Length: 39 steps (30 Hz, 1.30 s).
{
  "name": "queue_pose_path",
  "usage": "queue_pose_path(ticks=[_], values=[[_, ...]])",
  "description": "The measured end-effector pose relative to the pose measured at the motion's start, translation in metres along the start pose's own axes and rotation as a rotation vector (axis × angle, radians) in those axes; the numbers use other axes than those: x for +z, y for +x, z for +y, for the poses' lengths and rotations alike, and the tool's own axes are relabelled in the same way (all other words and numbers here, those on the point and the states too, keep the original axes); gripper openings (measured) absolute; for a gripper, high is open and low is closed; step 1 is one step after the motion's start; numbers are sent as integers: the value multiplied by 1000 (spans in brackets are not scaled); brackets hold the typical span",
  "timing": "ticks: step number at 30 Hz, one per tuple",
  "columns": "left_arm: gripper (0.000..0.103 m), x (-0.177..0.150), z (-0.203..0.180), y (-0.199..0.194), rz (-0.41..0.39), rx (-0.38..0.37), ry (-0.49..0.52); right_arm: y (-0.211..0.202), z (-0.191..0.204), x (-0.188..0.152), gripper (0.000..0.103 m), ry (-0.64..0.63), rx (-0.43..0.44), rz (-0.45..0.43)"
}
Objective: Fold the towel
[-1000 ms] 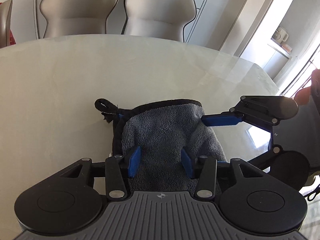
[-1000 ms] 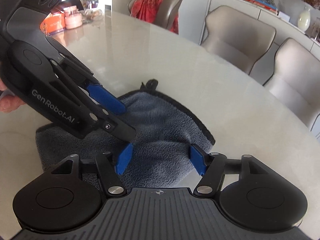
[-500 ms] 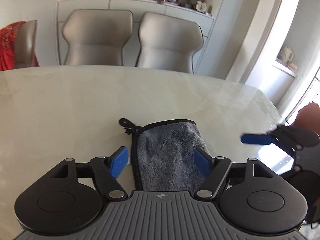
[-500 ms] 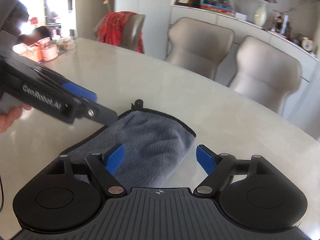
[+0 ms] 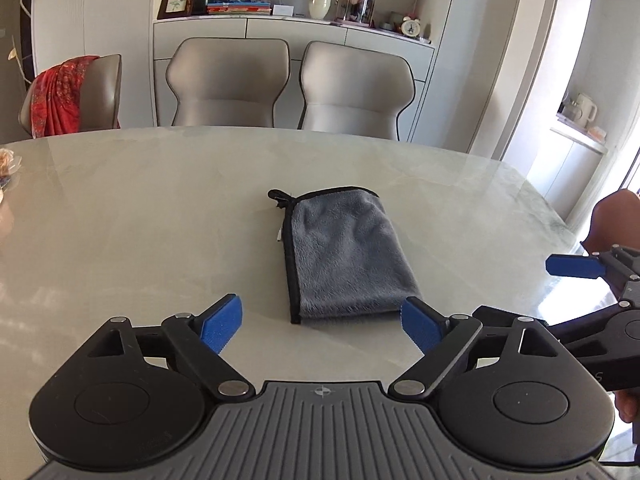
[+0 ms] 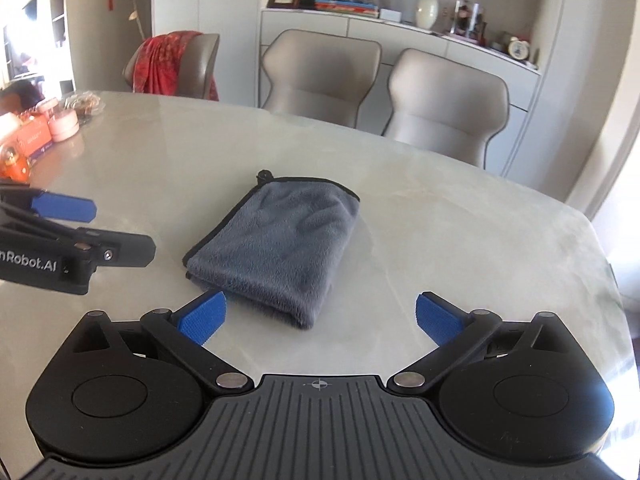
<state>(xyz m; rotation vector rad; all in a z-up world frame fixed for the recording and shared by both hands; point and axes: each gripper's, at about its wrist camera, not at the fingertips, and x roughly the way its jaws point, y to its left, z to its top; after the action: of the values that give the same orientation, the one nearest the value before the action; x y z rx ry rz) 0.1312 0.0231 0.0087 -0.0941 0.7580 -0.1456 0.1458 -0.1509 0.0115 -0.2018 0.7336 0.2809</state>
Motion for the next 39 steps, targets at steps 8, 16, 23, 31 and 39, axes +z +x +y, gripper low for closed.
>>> queue_pose_path(ticks=[8, 16, 23, 31, 39], values=[[98, -12, -16, -40, -39, 26, 7, -40, -9, -22, 102, 152, 0, 23], [98, -16, -25, -72, -82, 84, 25, -60, -20, -38, 102, 309, -44, 48], [98, -22, -32, -90, -113, 92, 22, -85, -12, -47, 102, 301, -72, 11], [98, -28, -34, -102, -131, 119, 23, -106, -6, -54, 102, 298, -87, -28], [98, -34, -31, -107, -127, 128, 10, -113, 3, -58, 102, 284, -86, -35]])
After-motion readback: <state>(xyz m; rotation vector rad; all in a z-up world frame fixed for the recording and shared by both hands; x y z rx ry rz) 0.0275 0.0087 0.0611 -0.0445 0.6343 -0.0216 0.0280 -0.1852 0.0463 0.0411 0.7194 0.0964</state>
